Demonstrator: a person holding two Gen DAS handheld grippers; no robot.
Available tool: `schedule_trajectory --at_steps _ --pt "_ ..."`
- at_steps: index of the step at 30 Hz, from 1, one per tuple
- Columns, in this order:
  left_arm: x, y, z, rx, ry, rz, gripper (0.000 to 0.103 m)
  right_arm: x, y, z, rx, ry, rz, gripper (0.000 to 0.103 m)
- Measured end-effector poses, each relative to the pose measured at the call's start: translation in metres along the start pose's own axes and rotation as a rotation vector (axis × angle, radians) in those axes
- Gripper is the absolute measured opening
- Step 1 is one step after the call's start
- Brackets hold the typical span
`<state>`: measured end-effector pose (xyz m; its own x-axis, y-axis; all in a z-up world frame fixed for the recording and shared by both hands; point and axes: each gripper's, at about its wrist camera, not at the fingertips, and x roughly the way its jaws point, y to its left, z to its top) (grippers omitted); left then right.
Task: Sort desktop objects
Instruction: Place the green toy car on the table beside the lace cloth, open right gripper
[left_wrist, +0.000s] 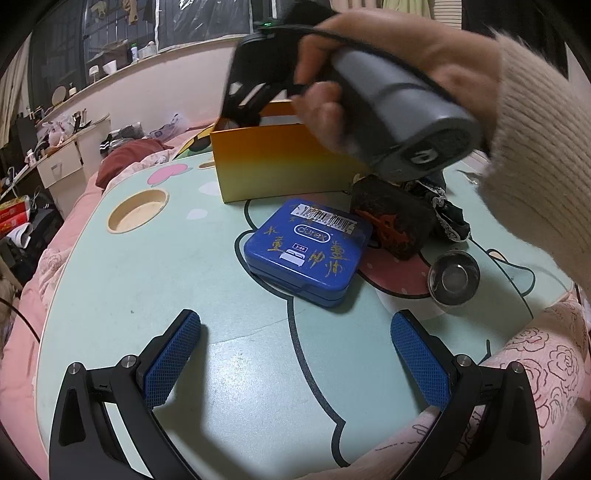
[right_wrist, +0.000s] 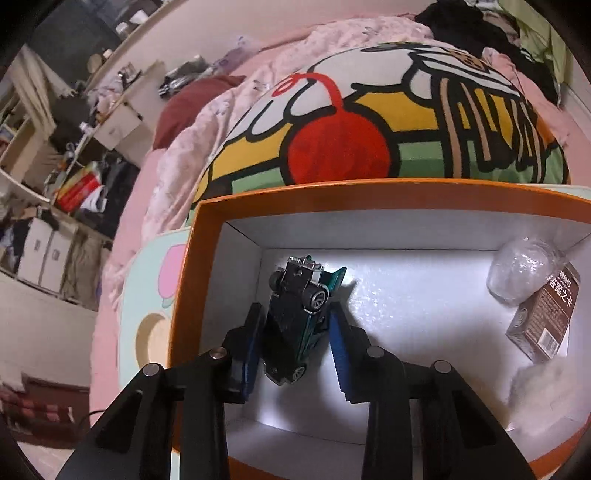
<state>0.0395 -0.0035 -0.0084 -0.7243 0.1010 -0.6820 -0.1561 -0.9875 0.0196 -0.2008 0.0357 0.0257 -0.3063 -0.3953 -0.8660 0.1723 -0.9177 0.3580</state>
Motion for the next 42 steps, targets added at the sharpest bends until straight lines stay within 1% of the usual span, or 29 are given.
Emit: schedule_trajectory --at_steps 1,2,3,4,6,8,9,10,11,12,14,15,19,21,23,25,26,27,28,29,30,31,32,34,36,37,40,41,42 --pt "0.0 0.0 0.0 0.001 0.0 0.0 0.103 -0.004 -0.008 0.0 0.022 -0.001 0.042 0.033" --pt "0.0 0.0 0.0 0.0 -0.001 -0.001 0.103 -0.013 -0.015 0.001 0.037 -0.019 0.093 0.033" --pt "0.0 0.0 0.0 0.0 -0.001 -0.001 0.103 -0.024 -0.021 0.003 0.036 -0.045 0.12 0.033" --pt "0.0 0.0 0.0 0.0 -0.001 -0.001 0.103 -0.044 -0.025 0.002 0.014 -0.107 0.128 0.033" --pt "0.0 -0.001 0.0 0.0 -0.001 0.0 0.103 -0.093 -0.027 -0.009 -0.062 -0.246 0.099 0.032" --pt "0.0 0.0 0.0 -0.001 -0.001 0.001 0.103 -0.135 -0.034 -0.03 -0.12 -0.334 0.112 0.033" --pt "0.0 0.0 0.0 0.0 0.0 0.001 0.103 -0.16 -0.041 -0.047 -0.149 -0.386 0.129 0.033" --pt "0.0 0.0 0.0 0.0 -0.001 0.0 0.103 -0.176 -0.047 -0.062 -0.176 -0.425 0.135 0.033" --pt "0.0 0.0 -0.001 0.0 -0.001 0.0 0.103 -0.187 -0.054 -0.08 -0.207 -0.453 0.123 0.033" --pt "0.0 0.0 0.0 0.0 0.0 0.0 0.103 -0.194 -0.064 -0.098 -0.227 -0.464 0.092 0.033" --pt "0.0 0.0 0.0 0.0 0.0 0.0 0.103 -0.193 -0.082 -0.124 -0.234 -0.451 0.03 0.033" --pt "0.0 0.0 -0.001 0.0 0.0 0.0 0.103 -0.186 -0.099 -0.139 -0.216 -0.419 0.002 0.033" --pt "0.0 0.001 -0.001 0.0 -0.001 0.0 0.103 -0.136 -0.14 -0.158 -0.11 -0.283 -0.078 0.033" --pt "-0.001 0.001 -0.001 0.0 -0.001 0.0 0.103 -0.123 -0.148 -0.158 -0.086 -0.264 -0.056 0.033" --pt "-0.001 0.001 -0.001 0.0 -0.001 -0.001 0.103 -0.102 -0.138 -0.15 -0.098 -0.241 -0.05 0.033" --pt "-0.001 0.001 -0.001 0.0 -0.001 -0.001 0.103 -0.093 -0.125 -0.144 -0.124 -0.259 -0.057 0.034" --pt "-0.001 0.0 -0.001 0.0 -0.001 -0.001 0.103 -0.091 -0.119 -0.14 -0.14 -0.28 -0.041 0.035" --pt "-0.001 0.0 0.0 0.0 -0.001 -0.001 0.103 -0.096 -0.12 -0.143 -0.147 -0.297 -0.028 0.04" --pt "-0.001 0.001 -0.001 0.0 -0.001 0.0 0.103 -0.096 -0.117 -0.141 -0.157 -0.333 -0.024 0.046" --pt "-0.001 0.001 -0.001 0.0 -0.001 0.0 0.103 -0.1 -0.114 -0.143 -0.166 -0.374 -0.048 0.059" --pt "-0.001 0.0 -0.001 0.0 -0.001 -0.001 0.103 -0.106 -0.114 -0.146 -0.169 -0.399 -0.061 0.063" --pt "-0.001 0.001 -0.001 0.0 -0.001 0.0 0.103 -0.113 -0.113 -0.155 -0.179 -0.444 -0.062 0.067" --pt "-0.001 0.001 -0.001 0.0 -0.001 0.0 0.103 -0.12 -0.115 -0.161 -0.192 -0.477 -0.062 0.068" --pt "-0.001 0.001 -0.001 0.0 -0.001 0.0 0.103 -0.133 -0.12 -0.182 -0.229 -0.522 -0.103 0.069" --pt "-0.001 0.0 -0.001 0.0 -0.001 0.0 0.103 -0.138 -0.13 -0.202 -0.248 -0.536 -0.158 0.069" --pt "-0.001 0.001 -0.001 0.0 -0.001 0.0 0.103 -0.137 -0.134 -0.21 -0.253 -0.528 -0.17 0.069" --pt "-0.002 0.001 -0.001 -0.001 -0.001 0.001 0.103 -0.12 -0.147 -0.23 -0.272 -0.44 -0.2 0.069" --pt "-0.001 0.0 -0.001 0.003 0.0 0.004 0.103 -0.106 -0.152 -0.232 -0.263 -0.395 -0.214 0.073" --pt "-0.002 -0.001 -0.001 0.009 -0.002 0.007 0.103 -0.106 -0.151 -0.236 -0.279 -0.442 -0.233 0.075"
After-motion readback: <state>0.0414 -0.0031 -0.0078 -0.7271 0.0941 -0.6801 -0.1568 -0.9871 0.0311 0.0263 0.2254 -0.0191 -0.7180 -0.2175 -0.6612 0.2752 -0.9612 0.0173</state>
